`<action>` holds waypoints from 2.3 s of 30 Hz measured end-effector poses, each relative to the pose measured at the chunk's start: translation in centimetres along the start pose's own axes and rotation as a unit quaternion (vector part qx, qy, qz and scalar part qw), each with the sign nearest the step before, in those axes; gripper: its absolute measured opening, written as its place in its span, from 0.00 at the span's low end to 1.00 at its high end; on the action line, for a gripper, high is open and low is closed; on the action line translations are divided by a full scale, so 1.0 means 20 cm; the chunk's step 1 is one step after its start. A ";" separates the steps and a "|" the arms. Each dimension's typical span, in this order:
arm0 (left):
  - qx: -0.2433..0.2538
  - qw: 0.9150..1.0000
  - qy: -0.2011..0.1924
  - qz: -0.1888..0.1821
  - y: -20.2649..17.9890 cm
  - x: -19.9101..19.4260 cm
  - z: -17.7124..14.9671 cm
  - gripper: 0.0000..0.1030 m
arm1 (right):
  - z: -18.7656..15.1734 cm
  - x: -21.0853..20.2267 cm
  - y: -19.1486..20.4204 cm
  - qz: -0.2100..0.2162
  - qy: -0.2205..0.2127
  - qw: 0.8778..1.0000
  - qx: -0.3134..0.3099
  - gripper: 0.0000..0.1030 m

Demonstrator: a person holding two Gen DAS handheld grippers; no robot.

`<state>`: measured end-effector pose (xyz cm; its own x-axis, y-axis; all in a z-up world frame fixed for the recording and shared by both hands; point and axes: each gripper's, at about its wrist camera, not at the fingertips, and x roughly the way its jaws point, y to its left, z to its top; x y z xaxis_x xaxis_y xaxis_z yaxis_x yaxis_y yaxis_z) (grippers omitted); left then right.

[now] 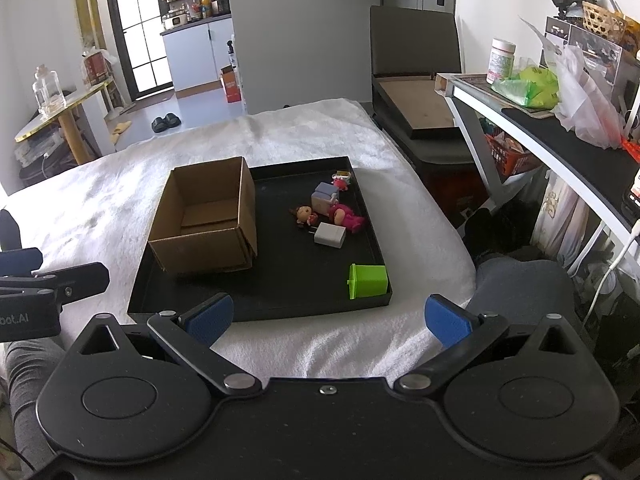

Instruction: Organize rigid objects

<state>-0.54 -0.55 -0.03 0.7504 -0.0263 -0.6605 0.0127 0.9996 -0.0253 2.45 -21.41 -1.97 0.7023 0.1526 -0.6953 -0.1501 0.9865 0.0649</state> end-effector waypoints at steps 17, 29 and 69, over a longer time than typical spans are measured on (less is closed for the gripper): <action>-0.004 1.000 0.001 0.000 0.00 0.01 -0.01 0.95 | 0.01 0.00 0.01 0.000 0.003 1.000 -0.003 1.00; -0.006 1.000 -0.005 -0.005 0.01 0.00 -0.02 0.95 | 0.00 0.00 0.02 -0.001 -0.005 1.000 -0.008 1.00; -0.013 0.999 0.020 0.027 0.11 0.31 0.12 0.95 | 0.11 0.33 -0.09 0.001 0.018 1.000 0.019 1.00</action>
<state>5.75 1.57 -2.30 0.7229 0.0276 -0.6905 -0.0453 0.9989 -0.0076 8.86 -22.02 -5.11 0.6759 0.1529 -0.7210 -0.1249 0.9879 0.0924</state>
